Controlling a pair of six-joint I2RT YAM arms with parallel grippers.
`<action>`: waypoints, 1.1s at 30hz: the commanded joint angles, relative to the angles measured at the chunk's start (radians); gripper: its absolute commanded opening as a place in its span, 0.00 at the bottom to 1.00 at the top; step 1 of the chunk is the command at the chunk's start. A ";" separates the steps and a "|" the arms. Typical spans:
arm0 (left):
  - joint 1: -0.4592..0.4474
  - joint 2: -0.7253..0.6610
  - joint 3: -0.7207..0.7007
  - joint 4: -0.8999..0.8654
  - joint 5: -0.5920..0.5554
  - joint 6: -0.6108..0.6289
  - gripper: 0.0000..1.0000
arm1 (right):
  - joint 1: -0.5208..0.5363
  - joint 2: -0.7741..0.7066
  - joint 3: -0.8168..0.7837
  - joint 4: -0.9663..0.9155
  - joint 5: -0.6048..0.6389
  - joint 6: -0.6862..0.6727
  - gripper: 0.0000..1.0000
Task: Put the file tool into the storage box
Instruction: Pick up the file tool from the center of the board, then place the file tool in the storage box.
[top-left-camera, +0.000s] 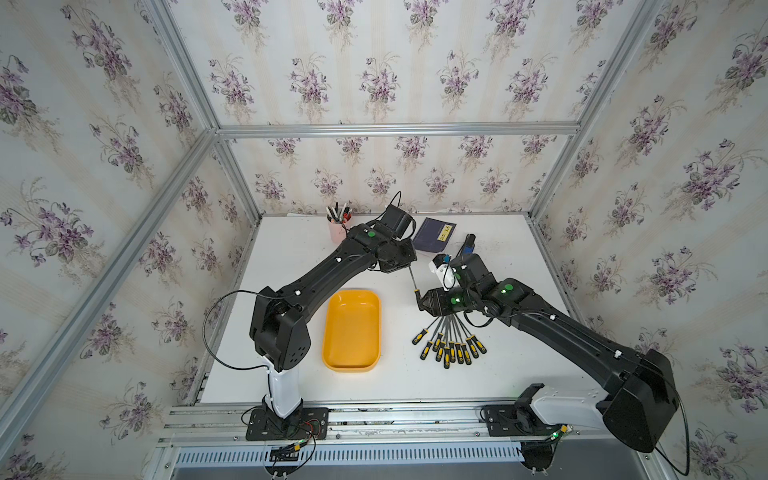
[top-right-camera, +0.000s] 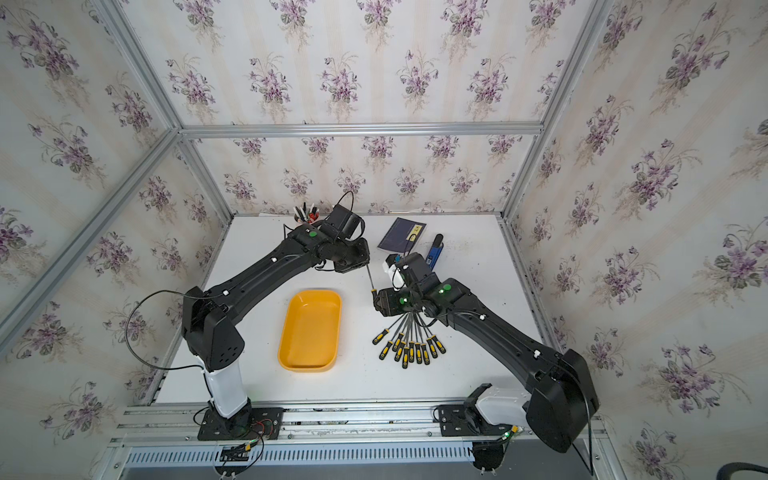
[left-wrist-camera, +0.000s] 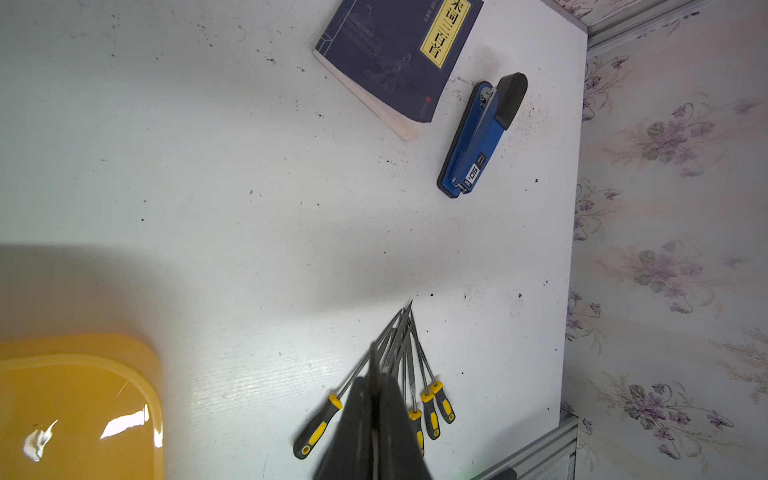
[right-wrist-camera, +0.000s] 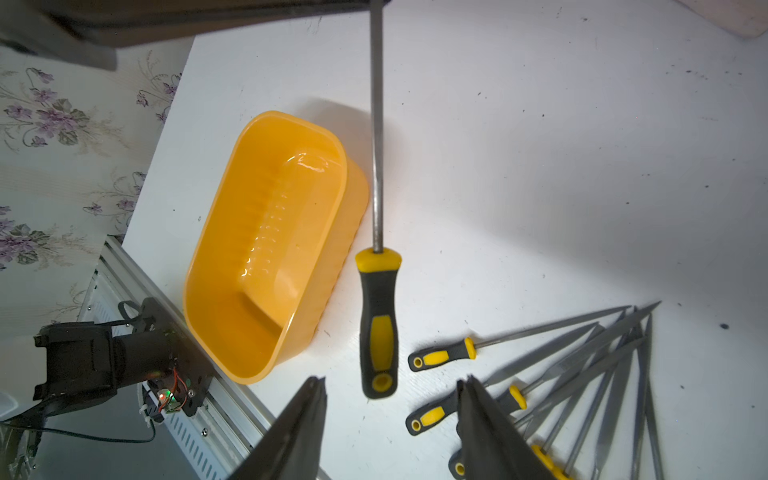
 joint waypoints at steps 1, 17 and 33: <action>0.006 -0.021 -0.009 -0.019 -0.002 0.028 0.00 | 0.000 0.004 0.011 0.013 -0.011 -0.008 0.60; 0.120 -0.180 -0.082 -0.232 0.034 0.254 0.00 | 0.000 -0.071 0.048 -0.049 0.035 -0.008 0.67; 0.172 -0.240 -0.264 -0.428 -0.105 0.433 0.00 | -0.001 -0.039 0.017 -0.038 0.024 0.001 0.66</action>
